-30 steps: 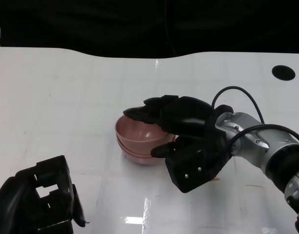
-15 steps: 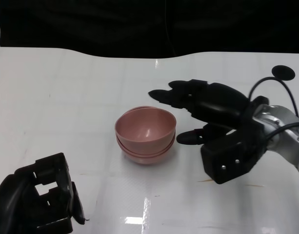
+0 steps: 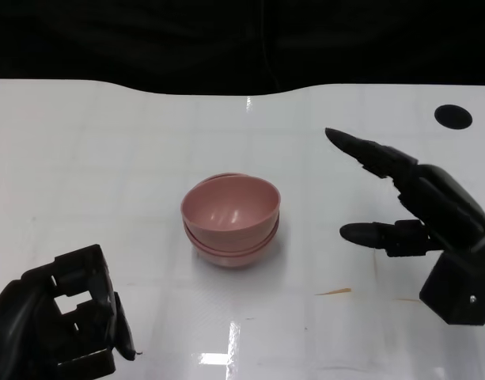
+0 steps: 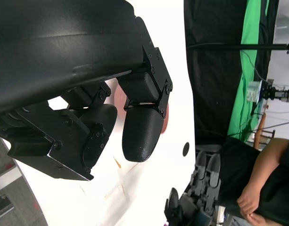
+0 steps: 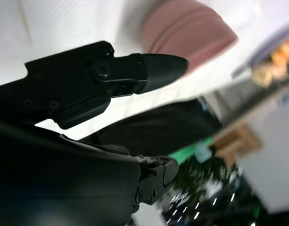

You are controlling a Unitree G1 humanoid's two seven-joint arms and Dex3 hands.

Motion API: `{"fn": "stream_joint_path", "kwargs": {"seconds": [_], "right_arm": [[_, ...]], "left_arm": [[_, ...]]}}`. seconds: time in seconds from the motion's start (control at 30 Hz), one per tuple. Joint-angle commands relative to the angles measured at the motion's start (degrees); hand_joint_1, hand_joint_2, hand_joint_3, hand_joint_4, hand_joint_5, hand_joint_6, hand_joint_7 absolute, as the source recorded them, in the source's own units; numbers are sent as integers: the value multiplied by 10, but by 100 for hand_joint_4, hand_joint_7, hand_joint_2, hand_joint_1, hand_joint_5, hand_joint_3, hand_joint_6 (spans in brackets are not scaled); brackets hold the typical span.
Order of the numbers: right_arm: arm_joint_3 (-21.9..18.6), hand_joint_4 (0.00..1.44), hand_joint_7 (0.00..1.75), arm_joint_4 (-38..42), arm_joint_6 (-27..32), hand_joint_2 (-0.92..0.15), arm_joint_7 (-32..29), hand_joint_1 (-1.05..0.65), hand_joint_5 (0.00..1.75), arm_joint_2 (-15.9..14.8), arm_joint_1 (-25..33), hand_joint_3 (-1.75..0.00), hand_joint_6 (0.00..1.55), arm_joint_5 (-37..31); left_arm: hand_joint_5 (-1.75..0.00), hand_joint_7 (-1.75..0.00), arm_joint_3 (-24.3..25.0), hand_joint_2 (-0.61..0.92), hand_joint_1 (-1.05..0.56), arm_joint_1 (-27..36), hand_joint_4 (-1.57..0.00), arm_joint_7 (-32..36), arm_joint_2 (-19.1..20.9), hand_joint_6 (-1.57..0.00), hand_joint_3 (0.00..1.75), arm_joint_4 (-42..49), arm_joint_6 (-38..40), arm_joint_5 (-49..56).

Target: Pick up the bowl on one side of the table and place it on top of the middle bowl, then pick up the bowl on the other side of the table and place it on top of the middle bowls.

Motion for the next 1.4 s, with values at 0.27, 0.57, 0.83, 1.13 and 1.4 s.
{"fn": "stream_joint_path", "kwargs": {"seconds": [0.27,0.57,0.83,1.13,1.4], "right_arm": [[-68,96,43,-284,303,-82,117,-12,139,114,169,-71,120,294],[-116,91,166,-429,571,-49,163,-12,175,144,256,-117,73,502],[-159,90,166,-448,642,-44,199,-7,175,156,296,-129,75,581],[-199,88,174,-411,633,-48,279,-8,175,151,322,-127,68,600],[-225,90,162,-365,612,-50,331,-8,175,152,315,-128,75,590]], "left_arm": [[-175,-175,9,92,53,1,-120,3,9,-92,144,0,9,-1],[-175,-175,17,92,52,-4,-120,-1,10,-91,143,4,13,-4],[-175,-175,19,92,51,-2,-120,3,9,-90,142,-5,24,-4],[-175,-175,18,92,50,3,-119,-5,7,-89,142,0,13,-4],[-175,-175,22,92,49,2,-120,-14,8,-89,142,12,4,-7]]}}
